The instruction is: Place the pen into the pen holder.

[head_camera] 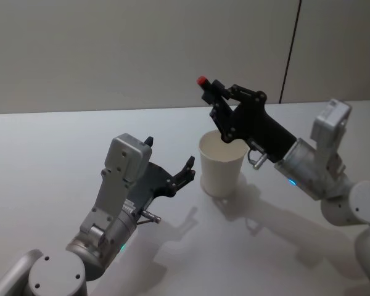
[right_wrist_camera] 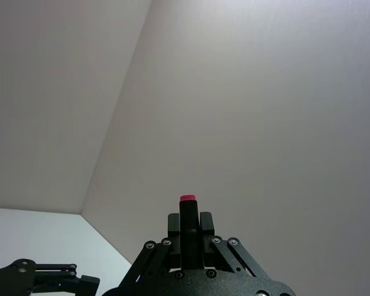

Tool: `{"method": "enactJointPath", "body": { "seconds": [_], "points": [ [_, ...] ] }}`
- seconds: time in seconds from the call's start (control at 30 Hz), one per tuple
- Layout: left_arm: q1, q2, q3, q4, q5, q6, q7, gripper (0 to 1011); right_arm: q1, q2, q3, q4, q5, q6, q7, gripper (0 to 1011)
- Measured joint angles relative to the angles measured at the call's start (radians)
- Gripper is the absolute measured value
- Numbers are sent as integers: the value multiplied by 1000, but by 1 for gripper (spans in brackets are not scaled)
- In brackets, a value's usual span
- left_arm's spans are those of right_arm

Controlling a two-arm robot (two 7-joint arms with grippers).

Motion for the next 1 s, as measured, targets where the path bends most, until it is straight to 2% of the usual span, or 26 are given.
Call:
{"method": "enactJointPath", "body": {
  "seconds": [0.27,0.33,0.43,0.47,0.63,1.0],
  "points": [
    [0,0,0,0,0,0,0,1000,70,-33,-12,122,2,-20,9,173],
    [0,0,0,0,0,0,0,1000,99,-46,-16,174,-1,-32,11,173],
    [0,0,0,0,0,0,0,999,112,-51,-17,196,-3,-38,11,173],
    [0,0,0,0,0,0,0,1000,130,-58,-18,230,-5,-50,13,173],
    [0,0,0,0,0,0,0,1000,164,-71,-20,296,-7,-72,20,190],
    [0,0,0,0,0,0,0,1000,222,-93,-15,414,5,-125,44,515]
  ]
}}
